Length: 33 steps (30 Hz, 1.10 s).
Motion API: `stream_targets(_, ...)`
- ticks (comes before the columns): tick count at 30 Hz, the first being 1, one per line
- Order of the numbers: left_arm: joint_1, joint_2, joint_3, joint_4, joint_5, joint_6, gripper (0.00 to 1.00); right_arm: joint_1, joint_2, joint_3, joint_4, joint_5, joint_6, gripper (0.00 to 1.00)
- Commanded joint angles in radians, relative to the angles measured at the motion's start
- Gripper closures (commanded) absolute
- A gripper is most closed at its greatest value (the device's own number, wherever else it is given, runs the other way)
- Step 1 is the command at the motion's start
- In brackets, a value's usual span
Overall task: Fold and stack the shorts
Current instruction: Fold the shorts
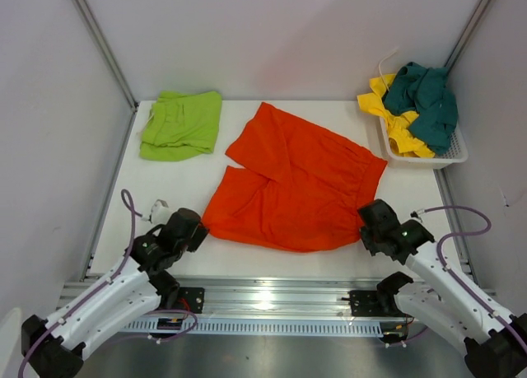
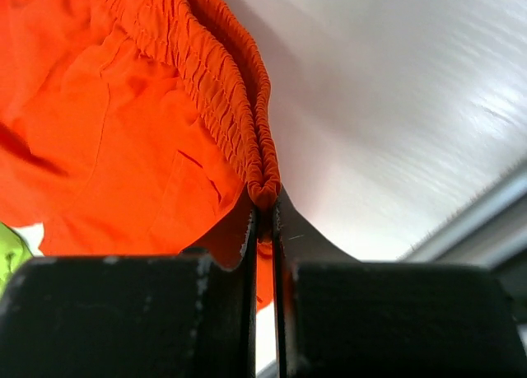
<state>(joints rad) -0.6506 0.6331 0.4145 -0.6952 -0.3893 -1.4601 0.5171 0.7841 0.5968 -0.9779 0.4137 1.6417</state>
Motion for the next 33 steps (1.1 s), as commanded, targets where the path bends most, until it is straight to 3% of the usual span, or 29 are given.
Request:
stream_targets(1,-0.004,-0.053,0.098,-0.113,-0.094,0.072,1.00,0.035,-0.017,0.092,-0.191,0.046,0.078,1.00)
stream_targets(5,-0.004,-0.059,0.188,-0.093,-0.149,0.173,1.00,0.038,-0.002,0.200,-0.277,0.059,0.066,1.00)
stream_targets(9,-0.004,0.063,0.355,-0.107,-0.210,0.222,1.00,0.038,0.020,0.296,-0.326,0.065,0.060,1.00)
stream_targets(18,0.012,0.281,0.573,0.019,-0.249,0.368,1.00,0.023,0.058,0.380,-0.271,0.103,0.060,1.00)
stream_targets(29,0.143,0.502,0.760,0.140,-0.243,0.455,1.00,-0.179,0.147,0.370,-0.104,-0.044,0.001,1.00)
stream_targets(33,0.164,0.559,0.767,0.262,-0.217,0.484,1.00,-0.259,0.175,0.368,-0.059,-0.084,0.000,1.00)
